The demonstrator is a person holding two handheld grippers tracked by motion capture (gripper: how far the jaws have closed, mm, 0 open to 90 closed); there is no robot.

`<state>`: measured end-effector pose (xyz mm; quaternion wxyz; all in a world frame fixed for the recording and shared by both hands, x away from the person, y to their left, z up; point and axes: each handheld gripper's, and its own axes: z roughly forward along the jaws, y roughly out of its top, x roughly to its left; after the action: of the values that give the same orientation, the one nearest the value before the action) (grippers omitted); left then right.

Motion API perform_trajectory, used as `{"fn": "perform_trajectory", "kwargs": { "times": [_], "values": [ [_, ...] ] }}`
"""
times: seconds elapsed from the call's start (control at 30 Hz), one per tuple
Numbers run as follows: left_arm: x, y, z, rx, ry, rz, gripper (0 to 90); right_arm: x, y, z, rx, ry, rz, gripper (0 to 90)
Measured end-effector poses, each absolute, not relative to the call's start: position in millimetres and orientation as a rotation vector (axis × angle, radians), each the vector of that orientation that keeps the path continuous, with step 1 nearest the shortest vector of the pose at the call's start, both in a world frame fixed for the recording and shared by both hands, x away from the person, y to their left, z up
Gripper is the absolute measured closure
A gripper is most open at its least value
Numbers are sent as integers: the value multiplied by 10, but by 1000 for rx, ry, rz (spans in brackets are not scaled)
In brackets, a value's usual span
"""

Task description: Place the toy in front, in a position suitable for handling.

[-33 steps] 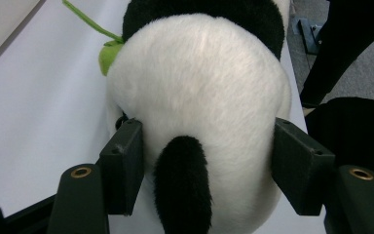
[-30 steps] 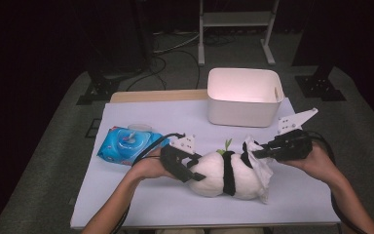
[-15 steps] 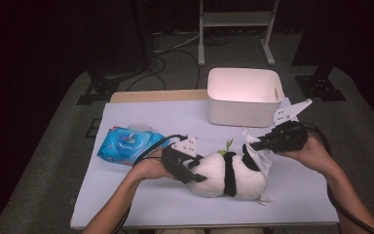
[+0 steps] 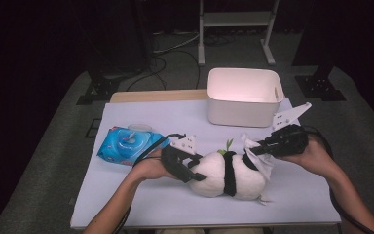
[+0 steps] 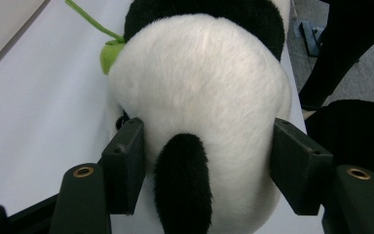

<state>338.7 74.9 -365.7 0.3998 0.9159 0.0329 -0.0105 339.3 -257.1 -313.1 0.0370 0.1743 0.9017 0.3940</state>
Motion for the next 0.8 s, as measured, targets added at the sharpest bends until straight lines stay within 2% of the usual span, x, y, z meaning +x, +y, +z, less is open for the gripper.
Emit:
{"fn": "perform_trajectory", "kwargs": {
  "times": [0.2,0.47,0.8],
  "values": [
    [3397,712,-3648,2297,88,-26,361,3328,-2621,-3179,545,2757,1240,794],
    [3390,644,-3595,2320,73,-5,359,3297,-2479,-3215,486,2782,1251,793],
    [3409,728,-3654,2297,93,-24,359,3253,-2559,-3209,519,2775,1235,793]
  ]
}}
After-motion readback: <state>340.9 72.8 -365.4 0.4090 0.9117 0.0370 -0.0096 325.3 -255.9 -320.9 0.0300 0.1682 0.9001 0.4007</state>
